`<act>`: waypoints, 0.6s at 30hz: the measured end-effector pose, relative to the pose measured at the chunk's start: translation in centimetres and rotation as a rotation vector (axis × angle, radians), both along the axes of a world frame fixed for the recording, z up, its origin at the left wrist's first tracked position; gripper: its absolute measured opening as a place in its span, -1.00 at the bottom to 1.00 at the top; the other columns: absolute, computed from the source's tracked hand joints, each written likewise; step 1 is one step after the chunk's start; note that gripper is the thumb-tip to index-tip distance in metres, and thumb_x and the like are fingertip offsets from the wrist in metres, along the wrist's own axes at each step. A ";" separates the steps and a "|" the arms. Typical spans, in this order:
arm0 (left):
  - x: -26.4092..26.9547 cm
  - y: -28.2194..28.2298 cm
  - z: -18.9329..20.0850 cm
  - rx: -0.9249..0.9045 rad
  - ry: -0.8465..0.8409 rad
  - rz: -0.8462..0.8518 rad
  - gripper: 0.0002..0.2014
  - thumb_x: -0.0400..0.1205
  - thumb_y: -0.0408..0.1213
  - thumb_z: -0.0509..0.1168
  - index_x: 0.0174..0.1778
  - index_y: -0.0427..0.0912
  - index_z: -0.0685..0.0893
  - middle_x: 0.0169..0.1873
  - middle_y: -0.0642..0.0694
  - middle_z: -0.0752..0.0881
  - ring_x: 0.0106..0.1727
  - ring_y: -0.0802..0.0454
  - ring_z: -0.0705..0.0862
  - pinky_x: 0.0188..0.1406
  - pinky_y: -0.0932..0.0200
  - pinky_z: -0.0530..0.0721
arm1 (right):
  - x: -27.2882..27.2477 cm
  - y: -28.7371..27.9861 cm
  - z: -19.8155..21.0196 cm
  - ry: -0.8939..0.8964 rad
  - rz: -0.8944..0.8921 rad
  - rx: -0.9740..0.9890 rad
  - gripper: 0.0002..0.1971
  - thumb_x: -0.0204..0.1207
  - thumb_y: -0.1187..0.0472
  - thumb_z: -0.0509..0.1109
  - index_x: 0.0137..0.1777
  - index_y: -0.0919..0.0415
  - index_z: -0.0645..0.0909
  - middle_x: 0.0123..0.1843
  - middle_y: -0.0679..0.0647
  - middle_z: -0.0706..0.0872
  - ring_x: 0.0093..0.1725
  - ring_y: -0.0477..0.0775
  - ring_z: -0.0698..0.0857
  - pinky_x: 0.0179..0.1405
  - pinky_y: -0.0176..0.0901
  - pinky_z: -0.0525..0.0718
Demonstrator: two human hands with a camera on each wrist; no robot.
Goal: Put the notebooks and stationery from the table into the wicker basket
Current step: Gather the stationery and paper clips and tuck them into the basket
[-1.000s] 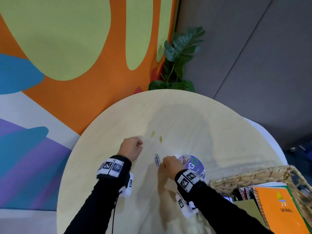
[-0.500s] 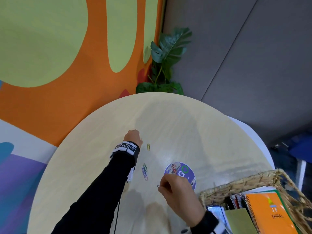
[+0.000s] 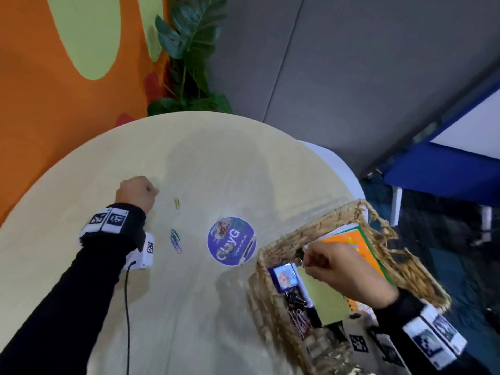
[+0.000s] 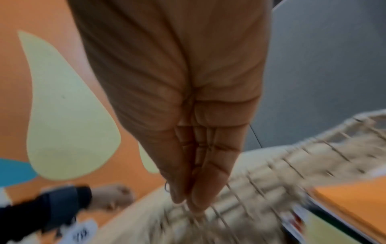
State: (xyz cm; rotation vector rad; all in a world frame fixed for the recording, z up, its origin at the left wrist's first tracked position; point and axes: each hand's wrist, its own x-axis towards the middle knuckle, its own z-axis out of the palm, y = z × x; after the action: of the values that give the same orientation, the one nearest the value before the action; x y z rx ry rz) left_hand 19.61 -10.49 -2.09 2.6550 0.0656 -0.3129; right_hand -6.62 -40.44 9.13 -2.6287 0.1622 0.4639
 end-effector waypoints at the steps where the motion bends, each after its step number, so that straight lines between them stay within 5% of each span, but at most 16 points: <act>1: -0.7 0.1 1.1 -0.043 -0.029 -0.012 -0.78 0.62 -0.25 0.31 -0.12 -0.36 0.74 0.01 -0.37 0.78 0.11 -0.36 0.68 0.10 -0.09 0.66 | -0.6 -0.3 -0.9 0.062 0.031 -0.023 -0.84 0.42 0.29 0.46 -0.26 0.00 0.61 -0.49 -0.28 0.54 -0.41 -0.33 0.56 -0.41 -0.53 0.41; 4: -3.8 0.0 4.7 -0.162 -0.051 -0.075 -0.83 0.57 -0.18 0.38 -0.16 -0.23 0.72 -0.09 -0.27 0.80 0.06 -0.27 0.70 0.08 -0.04 0.65 | -1.9 -0.2 -3.7 0.284 0.196 -0.112 -0.87 0.46 0.34 0.36 -0.23 0.11 0.68 -0.36 -0.16 0.58 -0.29 -0.14 0.54 -0.43 -0.57 0.30; 6: -6.8 -0.4 7.0 -0.227 -0.055 -0.124 -0.85 0.53 -0.15 0.42 -0.20 -0.18 0.73 -0.21 -0.23 0.81 -0.06 -0.20 0.74 -0.06 0.08 0.63 | -2.0 0.5 -5.4 0.418 0.302 -0.168 -0.81 0.44 0.44 0.30 -0.27 0.18 0.66 -0.29 0.05 0.70 -0.24 0.02 0.56 -0.41 -0.40 0.41; 9: -12.3 -1.6 9.8 -0.289 -0.075 -0.217 -0.89 0.49 -0.20 0.46 -0.24 -0.17 0.76 -0.35 -0.19 0.81 -0.21 -0.13 0.74 -0.27 0.30 0.52 | -2.0 2.0 -6.7 0.528 0.388 -0.299 -0.81 0.46 0.49 0.26 -0.12 0.41 0.73 -0.18 0.31 0.72 -0.39 0.13 0.51 -0.41 -0.22 0.48; 12: -17.4 -2.6 11.0 -0.311 -0.037 -0.294 -0.91 0.45 -0.18 0.49 -0.29 -0.10 0.78 -0.40 -0.11 0.81 -0.25 -0.05 0.75 -0.30 0.31 0.49 | -2.0 3.3 -6.9 0.547 0.431 -0.407 -0.82 0.54 0.44 0.24 -0.28 0.45 0.55 -0.43 0.20 0.45 -0.56 0.06 0.33 -0.55 -0.24 0.40; 14: -20.0 -3.4 10.8 -0.323 0.021 -0.347 -0.92 0.43 -0.16 0.50 -0.31 -0.05 0.78 -0.39 -0.04 0.81 -0.25 0.03 0.75 -0.24 0.22 0.55 | -2.0 3.7 -7.0 0.544 0.414 -0.436 -0.92 0.54 0.44 0.28 -0.19 0.40 0.52 -0.44 0.10 0.33 -0.54 0.03 0.34 -0.62 -0.23 0.33; 16: -22.0 -4.5 10.3 -0.313 0.060 -0.393 -0.92 0.43 -0.15 0.51 -0.31 -0.04 0.78 -0.42 0.01 0.79 -0.31 0.14 0.70 -0.25 0.24 0.54 | -2.1 3.9 -6.8 0.534 0.406 -0.447 -0.87 0.51 0.42 0.34 0.04 0.40 0.58 -0.42 0.07 0.32 -0.52 0.02 0.37 -0.63 -0.22 0.33; 18: -23.7 -6.1 9.9 -0.286 0.084 -0.466 -0.90 0.43 -0.14 0.50 -0.28 -0.08 0.80 -0.51 0.10 0.69 -0.40 0.29 0.59 -0.35 0.37 0.44 | -2.2 3.7 -6.0 0.535 0.407 -0.449 -0.90 0.51 0.35 0.40 -0.05 0.40 0.59 -0.42 0.11 0.40 -0.50 0.06 0.44 -0.62 -0.23 0.35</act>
State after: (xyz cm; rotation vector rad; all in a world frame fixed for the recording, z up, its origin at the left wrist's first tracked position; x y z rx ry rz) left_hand -4.10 -16.56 7.86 2.3447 -0.5372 -0.5385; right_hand -8.82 -36.75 3.15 -2.9029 -0.1225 1.4128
